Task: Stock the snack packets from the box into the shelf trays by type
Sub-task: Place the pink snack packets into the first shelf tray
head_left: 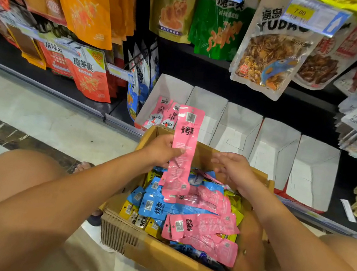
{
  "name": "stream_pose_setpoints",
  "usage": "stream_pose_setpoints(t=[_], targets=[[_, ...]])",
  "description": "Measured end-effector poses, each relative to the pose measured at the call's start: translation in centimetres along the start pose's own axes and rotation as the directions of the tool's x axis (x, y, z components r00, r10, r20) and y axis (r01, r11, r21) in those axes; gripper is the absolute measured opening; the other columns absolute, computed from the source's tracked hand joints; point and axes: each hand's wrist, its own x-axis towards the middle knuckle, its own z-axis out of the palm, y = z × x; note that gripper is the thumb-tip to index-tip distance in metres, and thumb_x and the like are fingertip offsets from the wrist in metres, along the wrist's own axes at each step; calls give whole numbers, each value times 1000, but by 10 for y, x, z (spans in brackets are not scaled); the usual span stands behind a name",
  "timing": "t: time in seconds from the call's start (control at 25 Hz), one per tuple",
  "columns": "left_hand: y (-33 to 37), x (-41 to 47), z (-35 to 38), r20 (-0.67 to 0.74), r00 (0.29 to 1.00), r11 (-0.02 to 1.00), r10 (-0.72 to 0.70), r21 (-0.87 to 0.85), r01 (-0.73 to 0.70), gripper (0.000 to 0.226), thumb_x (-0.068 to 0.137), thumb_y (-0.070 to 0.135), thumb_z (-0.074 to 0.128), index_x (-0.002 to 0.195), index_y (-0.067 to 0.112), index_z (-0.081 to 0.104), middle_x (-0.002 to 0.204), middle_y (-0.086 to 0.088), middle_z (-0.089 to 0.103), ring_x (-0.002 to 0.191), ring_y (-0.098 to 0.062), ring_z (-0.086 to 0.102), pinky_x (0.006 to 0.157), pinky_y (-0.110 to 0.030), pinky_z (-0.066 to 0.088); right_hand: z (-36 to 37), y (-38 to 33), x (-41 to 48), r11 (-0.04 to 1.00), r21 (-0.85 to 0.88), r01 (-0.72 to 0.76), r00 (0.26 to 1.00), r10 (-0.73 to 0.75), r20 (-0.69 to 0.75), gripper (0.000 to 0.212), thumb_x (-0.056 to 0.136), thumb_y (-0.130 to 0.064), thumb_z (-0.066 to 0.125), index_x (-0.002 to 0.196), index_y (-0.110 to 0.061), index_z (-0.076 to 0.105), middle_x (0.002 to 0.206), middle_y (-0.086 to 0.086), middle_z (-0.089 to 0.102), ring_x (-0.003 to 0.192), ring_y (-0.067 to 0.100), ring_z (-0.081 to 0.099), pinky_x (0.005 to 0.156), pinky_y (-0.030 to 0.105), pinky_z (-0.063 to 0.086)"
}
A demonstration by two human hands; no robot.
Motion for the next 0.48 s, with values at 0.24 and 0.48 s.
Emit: stream_pose_setpoints(t=[0.24, 0.48], targets=[[-12, 15, -25, -146, 989, 995, -14, 98, 29, 26, 99, 15, 65, 125, 13, 65, 114, -12, 74, 91, -28, 74, 58, -29, 56, 6, 72, 58, 688, -720, 92, 995, -80, 51, 24, 96, -21, 55, 111, -21, 73, 116, 2, 71, 108, 26, 65, 90, 31, 51], [-15, 21, -31, -149, 989, 993, 1, 114, 16, 24, 98, 12, 65, 122, 13, 67, 116, -9, 73, 101, -26, 72, 82, -39, 60, 40, 117, 94, 284, -946, 157, 982, 53, 179, 48, 91, -27, 50, 139, -27, 54, 151, 5, 42, 133, 31, 43, 110, 45, 41]])
